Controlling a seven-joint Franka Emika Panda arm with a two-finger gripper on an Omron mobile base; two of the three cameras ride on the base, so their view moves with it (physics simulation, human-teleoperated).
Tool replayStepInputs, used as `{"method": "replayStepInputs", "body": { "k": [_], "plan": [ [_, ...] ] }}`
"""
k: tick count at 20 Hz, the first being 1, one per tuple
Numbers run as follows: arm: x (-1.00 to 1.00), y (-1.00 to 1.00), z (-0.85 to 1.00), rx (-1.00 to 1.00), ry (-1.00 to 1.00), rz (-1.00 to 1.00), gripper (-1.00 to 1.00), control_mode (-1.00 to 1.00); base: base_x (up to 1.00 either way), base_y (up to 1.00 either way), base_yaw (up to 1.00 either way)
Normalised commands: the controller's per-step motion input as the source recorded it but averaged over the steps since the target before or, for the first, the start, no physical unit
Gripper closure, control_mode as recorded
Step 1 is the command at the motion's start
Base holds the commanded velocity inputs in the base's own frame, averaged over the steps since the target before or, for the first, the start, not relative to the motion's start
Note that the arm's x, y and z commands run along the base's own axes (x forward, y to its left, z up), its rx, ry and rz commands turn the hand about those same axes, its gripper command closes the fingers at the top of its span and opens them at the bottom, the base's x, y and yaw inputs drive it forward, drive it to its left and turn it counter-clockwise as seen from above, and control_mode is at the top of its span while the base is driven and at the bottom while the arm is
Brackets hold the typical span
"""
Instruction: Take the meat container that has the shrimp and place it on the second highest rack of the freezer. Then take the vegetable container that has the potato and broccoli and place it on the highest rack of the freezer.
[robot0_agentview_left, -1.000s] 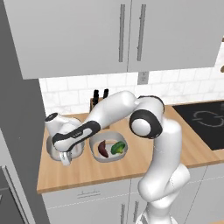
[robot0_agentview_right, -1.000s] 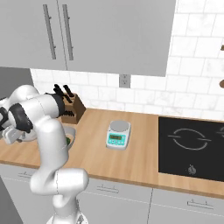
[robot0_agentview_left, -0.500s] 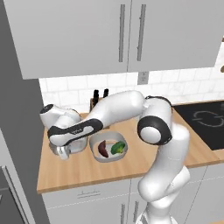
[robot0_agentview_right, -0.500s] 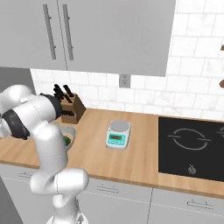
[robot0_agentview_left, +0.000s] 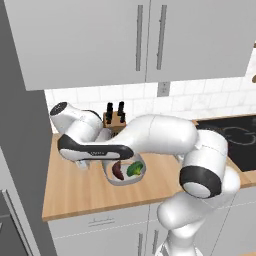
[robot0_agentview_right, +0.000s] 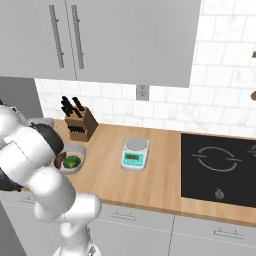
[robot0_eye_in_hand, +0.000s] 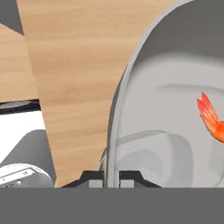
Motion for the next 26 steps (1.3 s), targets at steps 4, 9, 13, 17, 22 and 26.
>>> {"method": "replayStepInputs", "body": {
  "k": [4,9,13,17,22,26],
  "plan": [
    [-0.76,-0.86,0.55,0.00,-0.28,0.09,1.00,-1.00,0.00,0.00,0.00],
    [-0.53,-1.00,0.49,0.00,-0.06,0.05,1.00,-1.00,0.00,0.00,0.00],
    [-0.16,-1.00,0.45,0.01,0.00,0.00,1.00,-1.00,0.00,0.00,0.00],
    [-0.13,-1.00,0.26,0.05,0.00,0.00,1.00,-1.00,0.00,0.00,0.00],
    [-0.12,-1.00,0.24,0.10,0.00,0.01,1.00,-1.00,0.00,0.00,0.00],
    [-0.01,-0.83,0.27,0.08,0.00,0.00,1.00,-1.00,0.00,0.00,0.00]
  ]
}}
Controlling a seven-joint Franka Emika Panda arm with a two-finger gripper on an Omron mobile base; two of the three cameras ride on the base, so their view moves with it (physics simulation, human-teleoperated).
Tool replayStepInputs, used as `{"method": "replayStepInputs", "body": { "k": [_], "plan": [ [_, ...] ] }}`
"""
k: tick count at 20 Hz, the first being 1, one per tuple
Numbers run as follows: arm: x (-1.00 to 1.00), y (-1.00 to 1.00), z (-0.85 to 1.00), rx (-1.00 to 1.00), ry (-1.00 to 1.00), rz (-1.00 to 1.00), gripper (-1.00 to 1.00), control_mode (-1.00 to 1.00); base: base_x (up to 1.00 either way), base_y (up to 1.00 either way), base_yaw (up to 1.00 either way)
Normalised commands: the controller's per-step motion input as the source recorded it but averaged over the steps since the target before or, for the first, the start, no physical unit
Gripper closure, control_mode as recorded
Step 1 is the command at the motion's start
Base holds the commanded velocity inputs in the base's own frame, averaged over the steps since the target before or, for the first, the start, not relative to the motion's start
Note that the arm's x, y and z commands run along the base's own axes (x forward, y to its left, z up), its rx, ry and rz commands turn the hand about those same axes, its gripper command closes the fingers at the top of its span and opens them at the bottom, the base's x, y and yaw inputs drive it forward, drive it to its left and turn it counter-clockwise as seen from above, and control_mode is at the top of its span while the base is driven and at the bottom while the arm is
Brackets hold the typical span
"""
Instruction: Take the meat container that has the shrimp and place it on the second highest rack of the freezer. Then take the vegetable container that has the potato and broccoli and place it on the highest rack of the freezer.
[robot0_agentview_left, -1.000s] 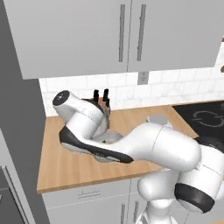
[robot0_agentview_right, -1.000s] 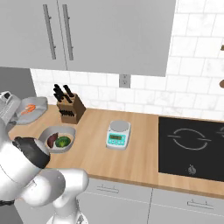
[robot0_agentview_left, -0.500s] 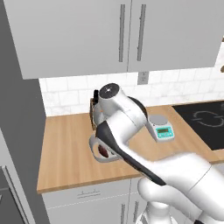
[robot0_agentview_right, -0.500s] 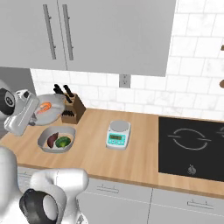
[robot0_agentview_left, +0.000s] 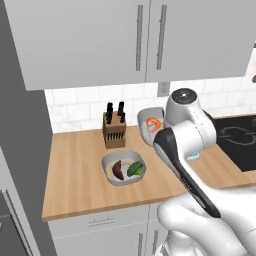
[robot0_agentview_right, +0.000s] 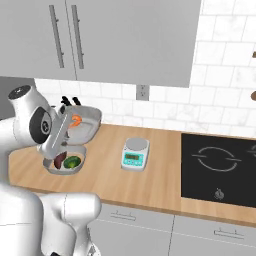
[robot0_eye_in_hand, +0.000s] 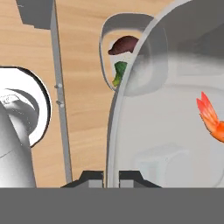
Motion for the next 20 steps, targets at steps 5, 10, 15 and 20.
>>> {"method": "replayStepInputs", "body": {
  "k": [5,10,15,20],
  "plan": [
    [0.00,-0.44,0.07,0.03,0.03,0.00,1.00,-1.00,0.00,0.00,0.00],
    [0.00,-0.62,0.00,0.00,0.00,0.04,1.00,-1.00,0.00,0.00,0.00],
    [0.00,-0.51,0.00,0.00,0.00,0.01,1.00,-1.00,0.00,0.00,0.00],
    [0.01,-0.15,0.00,0.01,0.01,0.01,1.00,-1.00,0.00,0.00,0.00]
  ]
}}
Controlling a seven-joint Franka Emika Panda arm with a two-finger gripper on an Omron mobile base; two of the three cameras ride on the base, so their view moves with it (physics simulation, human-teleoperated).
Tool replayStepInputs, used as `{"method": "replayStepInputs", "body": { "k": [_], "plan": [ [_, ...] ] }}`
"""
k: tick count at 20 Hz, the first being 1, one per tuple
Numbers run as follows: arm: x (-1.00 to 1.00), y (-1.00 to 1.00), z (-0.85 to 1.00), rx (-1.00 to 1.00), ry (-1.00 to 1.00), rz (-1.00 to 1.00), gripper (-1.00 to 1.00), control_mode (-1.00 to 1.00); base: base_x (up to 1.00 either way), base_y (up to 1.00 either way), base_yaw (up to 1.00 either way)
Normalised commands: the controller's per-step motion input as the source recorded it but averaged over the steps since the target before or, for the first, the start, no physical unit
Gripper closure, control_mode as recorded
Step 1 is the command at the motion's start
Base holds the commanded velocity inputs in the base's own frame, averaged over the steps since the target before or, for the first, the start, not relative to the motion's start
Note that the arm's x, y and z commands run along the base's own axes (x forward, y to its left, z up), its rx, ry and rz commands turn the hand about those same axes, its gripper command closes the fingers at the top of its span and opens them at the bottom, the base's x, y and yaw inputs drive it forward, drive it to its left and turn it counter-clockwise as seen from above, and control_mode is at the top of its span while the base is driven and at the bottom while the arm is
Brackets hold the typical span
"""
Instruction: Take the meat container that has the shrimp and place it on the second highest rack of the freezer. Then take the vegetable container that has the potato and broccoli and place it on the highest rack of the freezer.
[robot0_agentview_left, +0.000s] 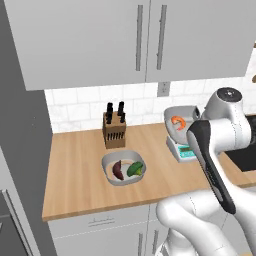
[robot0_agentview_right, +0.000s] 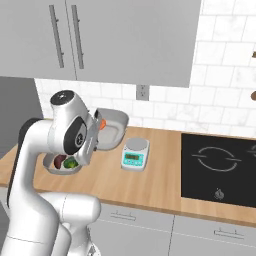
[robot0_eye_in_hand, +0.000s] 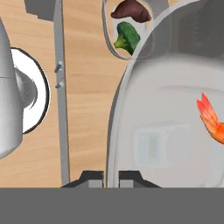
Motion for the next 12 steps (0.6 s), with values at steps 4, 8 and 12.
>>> {"method": "replayStepInputs", "body": {
  "k": [4,8,12],
  "plan": [
    [0.00,-0.02,0.00,0.04,0.00,-0.13,1.00,-1.00,0.00,0.00,0.00],
    [0.06,-0.11,0.01,0.00,0.00,-0.09,1.00,-1.00,0.00,0.00,0.00],
    [0.03,-0.39,0.00,0.00,0.00,0.13,1.00,-1.00,0.00,0.00,0.00]
  ]
}}
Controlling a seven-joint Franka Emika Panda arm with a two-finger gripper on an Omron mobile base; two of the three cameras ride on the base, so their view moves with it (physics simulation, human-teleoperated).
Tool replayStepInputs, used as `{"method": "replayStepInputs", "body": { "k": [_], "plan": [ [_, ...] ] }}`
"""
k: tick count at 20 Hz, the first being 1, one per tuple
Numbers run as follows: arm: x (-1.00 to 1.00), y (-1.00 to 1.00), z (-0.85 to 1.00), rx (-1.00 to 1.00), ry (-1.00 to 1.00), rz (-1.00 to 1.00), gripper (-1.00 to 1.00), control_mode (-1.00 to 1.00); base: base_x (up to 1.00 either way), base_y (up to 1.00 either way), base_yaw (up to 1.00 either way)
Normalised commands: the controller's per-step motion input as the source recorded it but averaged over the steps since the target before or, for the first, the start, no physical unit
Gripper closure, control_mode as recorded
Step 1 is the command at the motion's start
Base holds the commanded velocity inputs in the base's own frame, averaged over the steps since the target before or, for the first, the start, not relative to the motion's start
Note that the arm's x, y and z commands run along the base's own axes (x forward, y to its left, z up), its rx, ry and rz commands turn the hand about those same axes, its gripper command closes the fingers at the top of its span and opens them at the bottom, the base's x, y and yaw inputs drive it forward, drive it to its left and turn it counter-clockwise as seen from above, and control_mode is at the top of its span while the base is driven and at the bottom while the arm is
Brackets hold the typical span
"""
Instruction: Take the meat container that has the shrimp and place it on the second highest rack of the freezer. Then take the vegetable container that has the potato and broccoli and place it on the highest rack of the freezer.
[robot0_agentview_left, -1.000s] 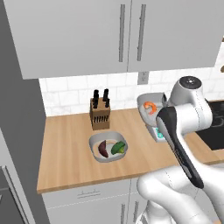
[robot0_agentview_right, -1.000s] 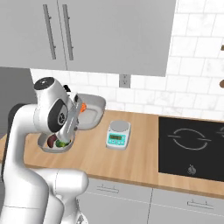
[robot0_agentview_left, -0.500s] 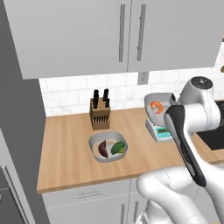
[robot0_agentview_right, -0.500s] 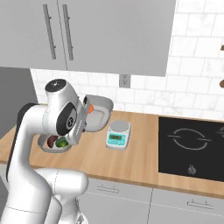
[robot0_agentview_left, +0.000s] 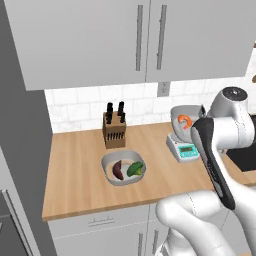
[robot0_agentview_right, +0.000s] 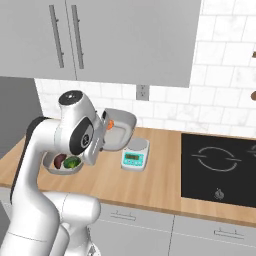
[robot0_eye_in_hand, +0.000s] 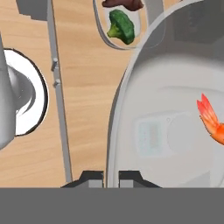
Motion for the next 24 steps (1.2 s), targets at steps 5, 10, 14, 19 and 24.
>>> {"method": "replayStepInputs", "body": {
  "k": [5,10,14,19,24],
  "plan": [
    [0.00,-0.08,0.00,0.00,0.00,0.07,1.00,-1.00,0.00,0.00,0.00],
    [0.00,0.06,0.00,-0.03,0.00,0.01,1.00,-1.00,0.00,0.00,0.00],
    [0.00,0.03,0.00,0.00,0.00,0.00,1.00,-1.00,0.00,0.00,0.00],
    [0.04,0.01,0.00,0.00,0.00,0.00,1.00,-1.00,0.00,0.00,0.00],
    [0.06,0.00,0.00,0.00,0.00,0.00,1.00,-1.00,0.00,0.00,0.00]
  ]
}}
